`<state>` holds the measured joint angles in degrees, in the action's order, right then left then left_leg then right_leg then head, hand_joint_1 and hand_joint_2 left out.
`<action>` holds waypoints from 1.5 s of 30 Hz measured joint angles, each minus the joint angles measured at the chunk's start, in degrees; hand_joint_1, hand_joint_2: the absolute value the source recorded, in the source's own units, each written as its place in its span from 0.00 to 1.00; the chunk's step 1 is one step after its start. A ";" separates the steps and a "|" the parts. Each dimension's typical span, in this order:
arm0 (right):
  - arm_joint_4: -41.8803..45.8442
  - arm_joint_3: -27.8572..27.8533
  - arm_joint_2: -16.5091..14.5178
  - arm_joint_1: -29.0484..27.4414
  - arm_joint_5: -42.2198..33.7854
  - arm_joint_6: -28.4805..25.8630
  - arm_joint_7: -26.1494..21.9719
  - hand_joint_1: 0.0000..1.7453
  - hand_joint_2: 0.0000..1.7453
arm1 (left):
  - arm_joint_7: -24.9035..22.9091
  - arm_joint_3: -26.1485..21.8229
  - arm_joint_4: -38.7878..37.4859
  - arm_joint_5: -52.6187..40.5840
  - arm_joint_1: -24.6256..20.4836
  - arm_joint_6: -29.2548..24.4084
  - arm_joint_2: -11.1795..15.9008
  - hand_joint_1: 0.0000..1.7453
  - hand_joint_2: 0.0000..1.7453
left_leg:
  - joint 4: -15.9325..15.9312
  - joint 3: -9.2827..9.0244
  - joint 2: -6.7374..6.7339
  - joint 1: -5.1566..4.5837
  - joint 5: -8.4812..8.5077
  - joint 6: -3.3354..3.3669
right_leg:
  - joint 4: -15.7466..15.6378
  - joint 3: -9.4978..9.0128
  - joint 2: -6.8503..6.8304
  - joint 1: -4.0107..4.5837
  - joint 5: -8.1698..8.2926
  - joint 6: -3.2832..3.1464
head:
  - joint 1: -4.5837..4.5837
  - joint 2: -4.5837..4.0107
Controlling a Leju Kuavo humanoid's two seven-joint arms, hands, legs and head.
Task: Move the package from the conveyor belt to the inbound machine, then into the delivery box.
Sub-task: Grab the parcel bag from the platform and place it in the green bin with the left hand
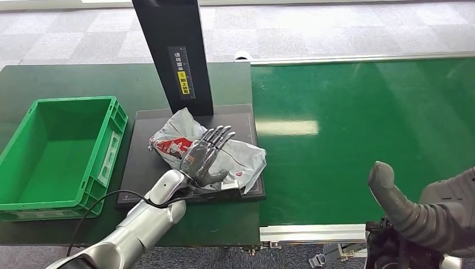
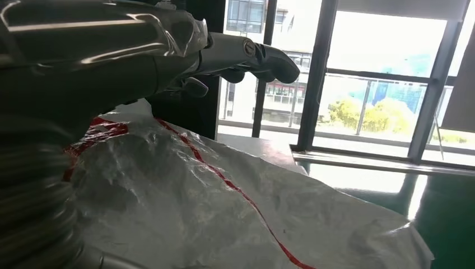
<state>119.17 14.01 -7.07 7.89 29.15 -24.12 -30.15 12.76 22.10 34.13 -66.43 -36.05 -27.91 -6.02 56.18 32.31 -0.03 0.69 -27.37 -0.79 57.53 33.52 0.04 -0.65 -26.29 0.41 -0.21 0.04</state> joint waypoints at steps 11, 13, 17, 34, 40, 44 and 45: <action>-0.44 0.01 0.20 1.02 -4.78 3.02 -0.48 0.00 1.00 | -19.85 3.99 -10.02 -17.90 -7.59 2.56 -0.82 0.75 1.00 | -0.01 -0.04 0.01 0.00 0.00 0.00 | 0.01 -0.09 -0.01 0.00 0.00 0.00 | -0.01 -0.01; -0.80 0.04 0.21 1.34 -5.54 3.09 -0.97 0.00 1.00 | -20.26 4.44 -11.23 -18.62 -8.38 5.10 -1.00 0.99 1.00 | -0.01 -0.06 0.02 0.00 0.01 0.00 | 0.01 -0.12 -0.01 0.00 0.00 0.00 | -0.01 -0.01; -1.44 0.09 0.26 1.80 -6.24 2.63 -2.13 0.00 1.00 | -14.12 3.99 -12.85 -15.50 -9.43 13.07 -1.23 1.00 1.00 | -0.02 -0.16 0.03 0.00 0.00 0.00 | 0.01 -0.25 -0.03 0.00 -0.02 0.01 | 0.00 0.01; -2.09 -0.63 0.25 1.08 -6.03 2.10 -3.70 0.00 1.00 | 17.55 -7.56 -11.80 8.52 -7.31 23.58 -5.31 1.00 1.00 | -0.02 -0.21 0.06 -0.02 -0.01 0.00 | 0.00 -0.25 -0.04 -0.02 -0.03 0.02 | -0.01 -0.01; -2.38 -1.78 0.27 0.20 -5.96 1.50 -3.87 0.00 1.00 | 22.08 -3.96 19.15 33.85 2.45 24.47 -5.55 1.00 1.00 | -0.02 -0.05 -0.03 -0.02 -0.06 0.00 | 0.01 -0.13 0.03 -0.02 -0.04 0.03 | 0.00 0.00; -2.60 -2.60 0.23 -0.81 -5.60 1.08 -4.38 0.00 1.00 | 19.91 0.03 42.64 36.88 6.95 16.77 -2.79 1.00 1.00 | -0.03 0.01 0.00 0.00 -0.08 0.00 | 0.01 -0.06 0.01 0.00 -0.07 0.02 | -0.02 -0.02; -2.61 -2.75 0.22 -1.18 -5.49 0.84 -4.57 0.00 1.00 | 20.16 0.31 46.35 35.95 7.74 13.77 -2.28 1.00 1.00 | -0.04 0.01 0.00 0.01 -0.09 0.00 | 0.01 -0.06 0.01 0.01 -0.07 0.02 | -0.02 -0.02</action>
<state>116.56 11.26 -6.84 6.71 23.66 -23.28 -34.71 32.92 22.41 80.49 -30.48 -28.30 -14.13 -8.30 56.14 32.33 -0.03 0.69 -27.46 -0.79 57.54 33.45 0.06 -0.64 -26.36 0.43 -0.22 0.02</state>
